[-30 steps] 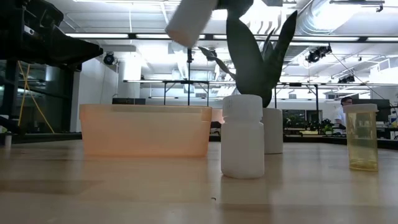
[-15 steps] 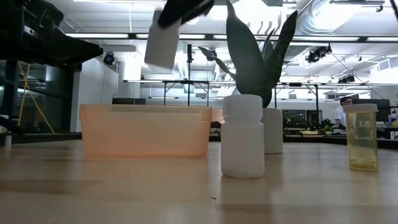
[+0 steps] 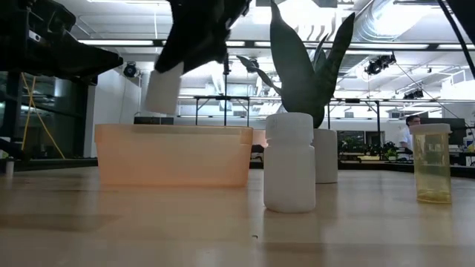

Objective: Pick and place pill bottles into a basket
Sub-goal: Put the right white pill bottle into the orange container

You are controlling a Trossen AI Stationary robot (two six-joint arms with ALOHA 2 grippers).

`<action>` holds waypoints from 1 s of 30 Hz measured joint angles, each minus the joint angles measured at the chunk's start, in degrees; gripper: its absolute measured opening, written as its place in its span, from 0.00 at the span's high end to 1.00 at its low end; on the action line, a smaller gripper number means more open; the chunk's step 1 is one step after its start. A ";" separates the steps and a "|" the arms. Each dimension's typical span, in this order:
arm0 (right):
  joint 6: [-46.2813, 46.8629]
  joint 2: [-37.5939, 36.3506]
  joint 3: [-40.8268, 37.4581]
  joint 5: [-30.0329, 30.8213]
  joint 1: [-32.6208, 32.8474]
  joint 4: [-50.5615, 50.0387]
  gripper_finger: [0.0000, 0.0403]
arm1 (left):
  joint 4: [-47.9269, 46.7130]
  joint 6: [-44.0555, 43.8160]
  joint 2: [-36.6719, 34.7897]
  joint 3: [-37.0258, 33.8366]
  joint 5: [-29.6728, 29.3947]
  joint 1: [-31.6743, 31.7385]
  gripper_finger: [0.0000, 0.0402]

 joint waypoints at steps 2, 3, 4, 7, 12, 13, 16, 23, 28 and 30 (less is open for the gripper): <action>-1.12 0.73 0.00 -0.47 -0.45 1.37 0.63 | 0.00 0.00 0.00 0.00 0.00 0.00 0.71; -1.41 1.37 0.00 -0.65 -0.71 1.93 0.63 | 0.00 0.00 0.00 0.00 0.00 0.00 0.71; -1.59 2.05 0.00 -1.15 -1.02 2.52 0.62 | 0.02 0.00 0.02 0.00 0.00 0.00 0.71; -1.67 4.03 -0.02 -3.62 -1.92 3.15 0.60 | 0.02 0.00 0.00 0.00 0.00 0.00 0.71; -1.69 6.46 -0.04 -5.63 -2.93 2.64 0.60 | 0.02 0.00 0.00 0.00 0.00 0.00 0.71; -1.71 6.64 -0.07 -6.25 -3.04 2.15 0.61 | 0.00 0.00 0.02 0.00 0.00 0.00 0.71; -1.61 6.68 -0.07 -7.33 -3.40 -0.03 0.62 | 0.00 0.00 0.02 0.00 0.00 0.00 0.71; -1.39 6.68 -0.07 -9.51 -3.68 -2.62 0.55 | 0.00 0.00 0.00 0.00 0.00 -0.01 0.71; -1.54 6.66 -0.07 -9.95 -3.66 -2.62 0.49 | 0.01 0.00 0.02 0.00 0.00 0.00 0.71; -1.26 6.66 -0.07 -10.19 -3.64 -2.63 0.47 | 0.00 0.00 0.01 0.00 0.00 0.00 0.71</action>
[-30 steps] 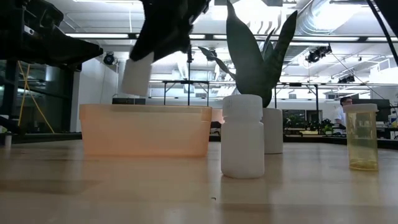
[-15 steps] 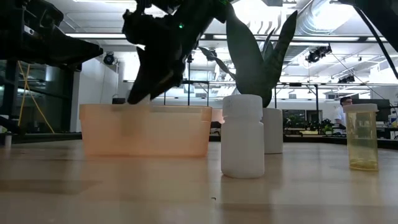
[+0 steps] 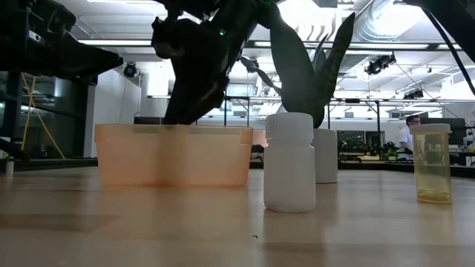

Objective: Pick and place pill bottles into a basket
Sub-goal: Put the right white pill bottle into the orange container, then put the right transparent pill bottle into the orange container

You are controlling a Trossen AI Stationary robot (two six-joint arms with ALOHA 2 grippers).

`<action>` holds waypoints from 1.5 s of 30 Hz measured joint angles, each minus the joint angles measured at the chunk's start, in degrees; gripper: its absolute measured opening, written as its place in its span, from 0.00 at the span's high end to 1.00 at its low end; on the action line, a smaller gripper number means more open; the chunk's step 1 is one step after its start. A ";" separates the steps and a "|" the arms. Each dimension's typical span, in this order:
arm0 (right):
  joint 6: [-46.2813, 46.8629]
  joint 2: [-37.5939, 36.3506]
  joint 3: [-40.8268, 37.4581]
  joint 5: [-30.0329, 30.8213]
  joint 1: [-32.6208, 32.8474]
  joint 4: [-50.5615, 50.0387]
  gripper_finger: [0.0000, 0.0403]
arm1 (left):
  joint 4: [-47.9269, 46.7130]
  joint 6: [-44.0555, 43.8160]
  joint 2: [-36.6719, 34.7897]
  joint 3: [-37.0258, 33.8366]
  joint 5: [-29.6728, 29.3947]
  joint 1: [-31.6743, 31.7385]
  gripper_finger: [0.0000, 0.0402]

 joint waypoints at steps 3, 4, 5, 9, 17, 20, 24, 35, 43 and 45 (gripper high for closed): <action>0.02 0.00 0.12 0.47 -0.10 0.69 0.46 | 0.02 0.00 0.00 0.00 0.00 -0.02 0.71; 0.46 0.00 0.70 1.55 -0.18 0.38 0.46 | 0.00 0.00 0.00 0.00 0.00 0.00 0.71; 0.81 0.00 1.70 2.63 -0.36 -0.20 0.46 | 0.00 0.00 -0.01 0.00 0.00 -0.02 0.71; -0.85 -0.04 8.49 8.30 -1.25 -3.46 0.48 | 0.01 0.00 -0.01 0.00 0.00 0.00 0.71; -8.08 -0.14 23.26 10.61 2.64 -12.90 0.49 | 0.01 0.00 -0.01 0.00 0.00 0.00 0.71; -6.92 -0.20 27.38 14.67 6.42 -21.03 0.49 | 0.01 0.01 0.00 0.00 0.00 -0.02 0.71; -2.90 -1.22 25.30 17.54 11.51 -24.63 0.50 | 0.00 0.00 0.00 0.00 0.00 -0.02 0.71; 7.48 -1.22 15.42 16.72 21.53 -28.95 0.51 | 0.02 0.00 0.00 0.00 0.00 0.00 0.71; 11.66 -1.14 7.79 13.86 22.78 -23.91 0.50 | 0.02 0.00 0.00 0.00 0.00 0.00 0.71; 12.32 -1.14 6.39 12.09 22.35 -23.67 0.50 | 0.00 0.00 0.00 0.00 0.00 0.00 0.71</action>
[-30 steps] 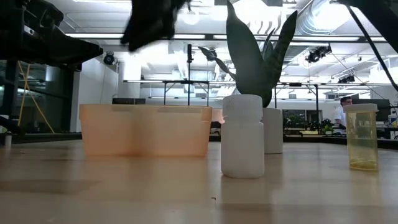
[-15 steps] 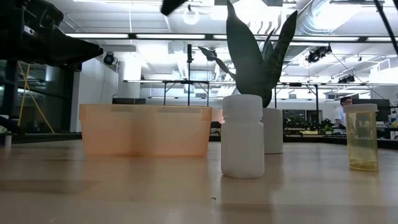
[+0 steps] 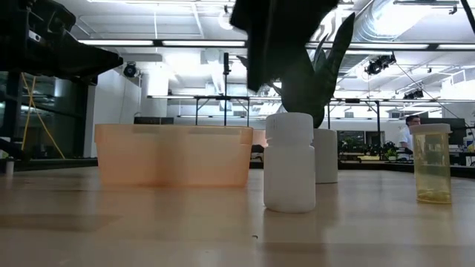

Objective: Pick and place pill bottles into a basket
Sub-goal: Put the right transparent pill bottle into the orange container

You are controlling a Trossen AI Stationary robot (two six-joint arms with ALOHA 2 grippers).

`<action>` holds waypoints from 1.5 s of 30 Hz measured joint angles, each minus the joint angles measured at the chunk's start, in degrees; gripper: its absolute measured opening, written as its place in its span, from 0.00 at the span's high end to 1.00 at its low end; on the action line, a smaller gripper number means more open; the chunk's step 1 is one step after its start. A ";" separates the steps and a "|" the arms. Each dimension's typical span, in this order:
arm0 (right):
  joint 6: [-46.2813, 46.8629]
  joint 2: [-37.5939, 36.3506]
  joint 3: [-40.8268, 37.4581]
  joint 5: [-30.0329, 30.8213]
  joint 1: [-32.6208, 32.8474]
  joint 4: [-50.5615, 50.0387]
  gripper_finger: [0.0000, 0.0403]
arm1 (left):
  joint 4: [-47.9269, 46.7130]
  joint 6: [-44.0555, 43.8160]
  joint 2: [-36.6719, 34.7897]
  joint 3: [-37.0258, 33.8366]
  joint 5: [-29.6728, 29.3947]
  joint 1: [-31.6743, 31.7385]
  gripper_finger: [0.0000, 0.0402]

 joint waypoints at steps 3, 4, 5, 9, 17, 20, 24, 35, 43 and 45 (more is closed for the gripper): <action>1.64 -0.02 -1.68 -2.14 -0.68 0.33 0.50 | 0.02 0.00 0.00 0.00 0.00 0.00 0.71; 2.30 -0.02 -2.11 -2.95 -0.84 0.31 0.50 | 0.02 0.00 0.00 0.02 0.00 -0.02 0.71; 2.63 -0.02 -2.49 -3.64 -0.97 0.35 0.50 | 0.00 0.00 -0.01 0.00 0.00 0.00 0.71; 2.72 -0.02 -3.40 -5.51 -1.34 1.37 0.50 | 0.00 0.00 0.00 0.00 0.00 -0.01 0.71; 2.26 0.34 -3.44 -3.66 -1.34 2.32 0.50 | 0.00 0.00 -0.02 0.02 0.00 -0.02 0.71; 1.70 1.10 -3.44 -4.92 -1.34 2.27 0.50 | 0.00 0.00 -0.01 0.00 0.00 -0.01 0.71; 1.35 1.44 -3.46 -4.88 -1.21 2.45 0.50 | 0.00 0.00 0.00 0.02 0.00 -0.02 0.71; 1.48 1.44 -3.46 -4.88 -1.21 1.57 0.51 | 0.00 0.00 0.00 0.00 0.00 -0.02 0.71; 1.52 1.46 -3.46 -4.95 -1.19 1.57 0.59 | 0.01 0.00 -0.02 0.00 0.00 -0.01 0.71; 1.39 1.46 -3.46 -4.93 -1.03 1.75 0.62 | 0.00 0.00 0.00 0.02 0.00 -0.02 0.71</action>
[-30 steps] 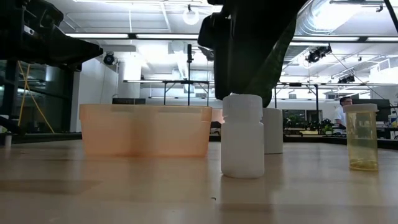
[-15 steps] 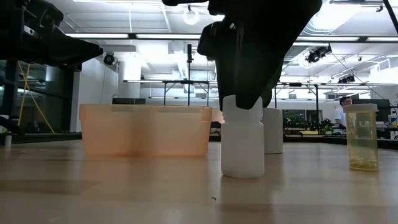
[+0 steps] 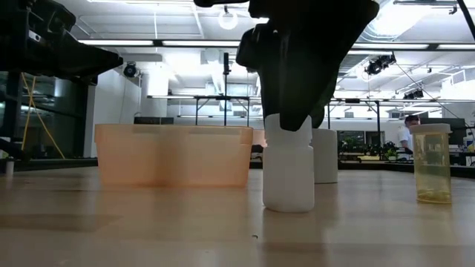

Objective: Pick and place pill bottles into a basket
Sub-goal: Put the right transparent pill bottle into the orange container

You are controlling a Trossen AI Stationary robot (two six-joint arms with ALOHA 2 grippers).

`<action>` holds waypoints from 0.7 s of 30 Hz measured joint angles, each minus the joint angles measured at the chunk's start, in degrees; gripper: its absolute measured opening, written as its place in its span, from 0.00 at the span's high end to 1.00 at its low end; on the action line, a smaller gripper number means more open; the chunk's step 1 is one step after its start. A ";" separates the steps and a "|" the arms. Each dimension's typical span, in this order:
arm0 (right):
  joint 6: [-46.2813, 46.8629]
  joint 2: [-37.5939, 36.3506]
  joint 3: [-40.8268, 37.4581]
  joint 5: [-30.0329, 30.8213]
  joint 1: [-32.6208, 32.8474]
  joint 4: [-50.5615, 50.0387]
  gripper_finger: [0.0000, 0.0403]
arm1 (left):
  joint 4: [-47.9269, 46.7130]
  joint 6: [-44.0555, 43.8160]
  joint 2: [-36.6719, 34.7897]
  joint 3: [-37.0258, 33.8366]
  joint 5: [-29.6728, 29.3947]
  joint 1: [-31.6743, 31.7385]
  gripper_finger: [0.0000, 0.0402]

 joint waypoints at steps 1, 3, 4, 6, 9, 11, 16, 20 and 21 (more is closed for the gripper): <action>-0.09 0.00 0.00 0.00 0.09 0.07 0.63 | 0.00 0.00 0.00 -0.01 0.00 0.01 0.71; -0.14 0.00 0.01 -0.02 0.23 0.11 0.65 | 0.00 0.00 -0.01 -0.01 0.00 0.01 0.71; -0.17 0.00 0.02 0.02 0.23 0.11 0.66 | 0.00 0.00 0.00 -0.02 0.00 0.02 0.71; -0.18 0.00 0.02 0.27 0.23 0.11 0.66 | 0.00 0.00 0.00 0.00 0.00 0.02 0.71; -0.20 0.00 0.02 0.42 0.21 0.12 0.66 | 0.00 0.00 -0.01 -0.02 0.00 0.02 0.71; -0.24 0.00 0.03 0.25 -0.04 0.12 0.66 | 0.00 0.00 0.00 -0.01 0.01 0.00 0.71; -3.73 0.00 1.62 -1.08 -1.24 -0.24 0.67 | 0.00 0.00 -0.02 0.00 0.00 0.00 0.71; -6.72 0.00 5.33 -2.80 -2.59 -0.61 0.68 | 0.00 0.00 -0.02 0.00 0.01 0.01 0.71; -7.63 0.00 6.45 -3.09 -2.92 -0.65 0.68 | 0.00 0.00 0.00 -0.02 0.00 0.01 0.71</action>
